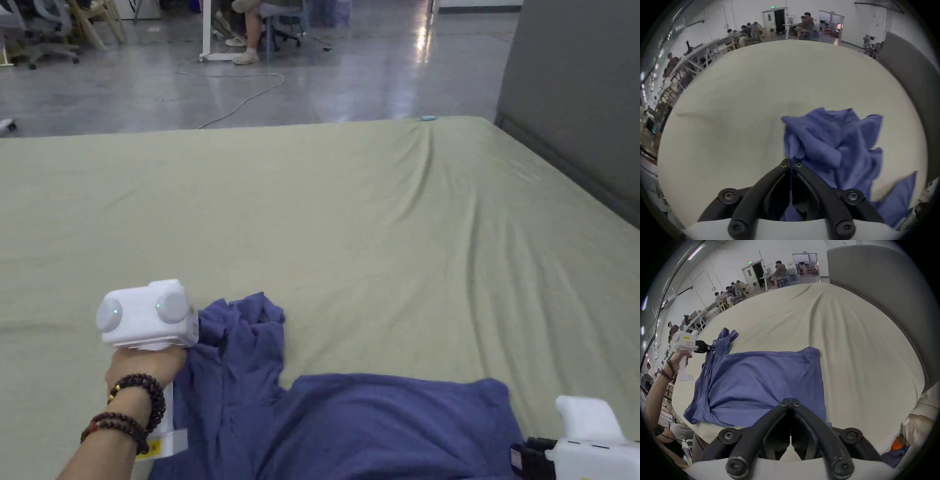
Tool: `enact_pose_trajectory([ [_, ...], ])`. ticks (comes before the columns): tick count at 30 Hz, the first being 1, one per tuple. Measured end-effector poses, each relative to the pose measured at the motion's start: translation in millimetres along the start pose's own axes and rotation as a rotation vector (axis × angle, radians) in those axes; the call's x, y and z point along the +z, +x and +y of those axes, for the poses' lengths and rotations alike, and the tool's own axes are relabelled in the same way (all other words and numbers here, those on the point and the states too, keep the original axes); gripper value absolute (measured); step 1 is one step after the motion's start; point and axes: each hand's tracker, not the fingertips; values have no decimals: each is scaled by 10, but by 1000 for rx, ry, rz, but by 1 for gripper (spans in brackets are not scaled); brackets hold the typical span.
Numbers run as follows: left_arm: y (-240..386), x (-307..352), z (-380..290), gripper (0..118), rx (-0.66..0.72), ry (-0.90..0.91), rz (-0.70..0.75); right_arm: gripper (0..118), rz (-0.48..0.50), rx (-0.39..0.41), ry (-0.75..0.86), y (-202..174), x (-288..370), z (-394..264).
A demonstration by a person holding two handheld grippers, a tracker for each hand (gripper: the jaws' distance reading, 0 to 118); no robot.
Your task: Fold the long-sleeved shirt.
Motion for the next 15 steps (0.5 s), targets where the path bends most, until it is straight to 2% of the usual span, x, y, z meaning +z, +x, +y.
enact_pose_trajectory([
  [2, -88, 330, -39, 0, 15, 73, 15, 0, 12, -2, 10, -8, 17, 26],
  [5, -134, 942, -256, 0, -60, 169, -8, 0, 45, 0, 36, -46, 61, 81],
  [9, -174, 1712, -786, 0, -19, 263, -93, 0, 63, 22, 65, -106, 126, 113],
  [12, -161, 2063, -1268, 0, -7, 270, -91, 0, 88, 19, 85, -152, 163, 116],
  [15, -144, 2097, -1775, 0, 45, 205, -130, 0, 102, 27, 98, -185, 201, 82],
])
